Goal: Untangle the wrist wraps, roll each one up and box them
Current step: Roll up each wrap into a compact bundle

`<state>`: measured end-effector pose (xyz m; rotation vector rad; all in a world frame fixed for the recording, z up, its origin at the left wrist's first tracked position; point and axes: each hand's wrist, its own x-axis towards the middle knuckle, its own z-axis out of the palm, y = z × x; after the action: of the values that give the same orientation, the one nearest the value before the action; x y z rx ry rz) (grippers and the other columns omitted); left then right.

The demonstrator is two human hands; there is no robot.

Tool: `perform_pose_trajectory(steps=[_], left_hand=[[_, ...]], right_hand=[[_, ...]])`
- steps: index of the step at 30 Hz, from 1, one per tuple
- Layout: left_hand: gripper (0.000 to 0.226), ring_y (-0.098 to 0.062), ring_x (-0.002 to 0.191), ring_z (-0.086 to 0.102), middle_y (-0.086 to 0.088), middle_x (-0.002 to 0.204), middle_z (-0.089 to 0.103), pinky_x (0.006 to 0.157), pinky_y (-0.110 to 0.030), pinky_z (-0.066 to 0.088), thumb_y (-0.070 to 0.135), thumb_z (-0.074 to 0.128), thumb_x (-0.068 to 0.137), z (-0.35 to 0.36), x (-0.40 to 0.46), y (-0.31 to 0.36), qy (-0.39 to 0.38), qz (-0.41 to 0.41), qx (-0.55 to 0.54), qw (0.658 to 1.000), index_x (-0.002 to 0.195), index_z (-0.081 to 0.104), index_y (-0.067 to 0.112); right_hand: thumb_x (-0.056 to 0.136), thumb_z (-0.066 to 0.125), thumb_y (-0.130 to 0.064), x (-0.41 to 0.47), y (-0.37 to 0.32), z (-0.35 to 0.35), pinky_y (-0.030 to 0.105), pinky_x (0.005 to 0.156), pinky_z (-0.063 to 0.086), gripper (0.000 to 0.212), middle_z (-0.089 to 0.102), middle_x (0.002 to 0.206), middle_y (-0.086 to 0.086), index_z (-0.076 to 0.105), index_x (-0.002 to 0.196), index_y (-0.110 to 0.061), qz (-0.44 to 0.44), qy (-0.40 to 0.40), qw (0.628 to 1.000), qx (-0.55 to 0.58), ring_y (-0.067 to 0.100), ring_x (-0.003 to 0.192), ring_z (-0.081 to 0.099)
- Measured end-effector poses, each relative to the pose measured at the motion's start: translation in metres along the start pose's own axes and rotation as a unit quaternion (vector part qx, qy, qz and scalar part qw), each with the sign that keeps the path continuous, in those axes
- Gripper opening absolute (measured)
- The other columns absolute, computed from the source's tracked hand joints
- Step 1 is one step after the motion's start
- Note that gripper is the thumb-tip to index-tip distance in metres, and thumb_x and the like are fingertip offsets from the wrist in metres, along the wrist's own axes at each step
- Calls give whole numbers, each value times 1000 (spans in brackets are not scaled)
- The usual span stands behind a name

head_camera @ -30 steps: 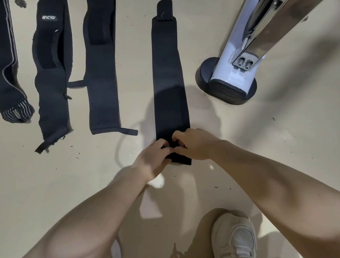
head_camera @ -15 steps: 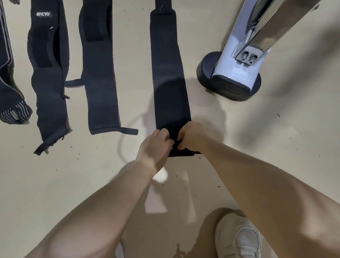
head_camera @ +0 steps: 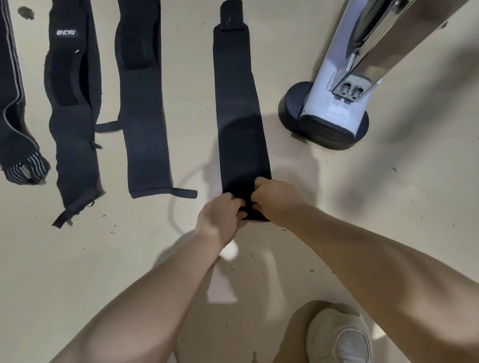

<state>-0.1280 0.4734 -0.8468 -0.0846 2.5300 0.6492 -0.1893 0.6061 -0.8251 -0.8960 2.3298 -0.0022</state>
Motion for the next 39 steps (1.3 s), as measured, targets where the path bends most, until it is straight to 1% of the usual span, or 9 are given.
perform_pose_trajectory(steps=[5, 10, 17, 19, 22, 27, 32, 36, 39], left_hand=[[14, -28, 82, 58, -9, 97, 63, 65, -32, 45, 10, 56, 90, -15, 7, 5, 11, -78, -135, 988, 103, 52, 10], [3, -30, 81, 53, -3, 87, 55, 64, -32, 39, 8, 54, 90, -17, 12, 10, 60, -82, -140, 985, 92, 51, 9], [28, -26, 100, 54, -5, 114, 58, 80, -34, 43, 24, 47, 98, -20, 10, 16, 106, 15, -24, 994, 122, 55, 12], [28, -28, 100, 56, -6, 113, 60, 85, -38, 46, 21, 43, 99, -23, 9, 12, 78, 21, -26, 996, 124, 54, 14], [34, -25, 98, 57, -1, 117, 55, 83, -39, 48, 10, 41, 96, -22, 10, 5, 60, 41, 23, 997, 128, 49, 18], [25, -12, 85, 47, 5, 106, 54, 67, -25, 40, 17, 39, 99, -21, 23, 4, 95, 4, -35, 995, 120, 53, 18], [28, -19, 95, 53, -1, 107, 53, 72, -35, 47, 22, 37, 102, -25, 40, 11, 105, -46, -57, 992, 124, 52, 16], [30, -8, 89, 46, 20, 96, 44, 67, -8, 35, 21, 40, 101, -21, 48, 12, 152, -84, -171, 970, 127, 50, 12], [29, -10, 92, 46, 13, 109, 46, 72, -9, 30, 22, 46, 100, -28, 49, 8, 178, -39, -186, 966, 125, 51, 9]], right_hand=[[94, 54, -32, -4, 6, -17, 34, 83, 48, 35, 57, 112, 6, 49, 123, -13, -7, -51, 998, 48, 25, 99, 57], [96, 50, -20, -3, 9, -12, 26, 71, 39, 21, 52, 109, 5, 50, 116, -13, 26, -17, 999, 37, 20, 92, 51], [94, 50, -20, 6, 14, -11, 33, 76, 46, 17, 51, 99, 4, 53, 110, -16, 112, 46, 991, 59, 23, 87, 50], [97, 42, -16, 11, 16, -10, 35, 71, 40, 10, 49, 91, 0, 45, 106, -13, 130, 68, 986, 83, 27, 87, 51], [96, 46, -12, 19, 13, -9, 33, 74, 43, 12, 46, 104, 4, 51, 106, -9, 107, 77, 988, 80, 25, 88, 52], [97, 47, -26, 16, 22, -7, 29, 78, 39, 24, 53, 102, 6, 59, 107, -9, 37, 98, 988, 110, 25, 96, 51], [90, 51, -12, 20, 35, -14, 32, 85, 38, 29, 52, 111, 5, 51, 119, -15, -3, 113, 990, 87, 25, 100, 49], [94, 53, -21, 30, 44, -26, 32, 87, 33, 37, 37, 108, -1, 54, 131, -27, 20, 109, 991, 75, 22, 105, 39], [93, 55, -14, 41, 48, -34, 32, 87, 42, 38, 38, 107, 2, 54, 131, -22, 22, 54, 990, 132, 23, 104, 43]])
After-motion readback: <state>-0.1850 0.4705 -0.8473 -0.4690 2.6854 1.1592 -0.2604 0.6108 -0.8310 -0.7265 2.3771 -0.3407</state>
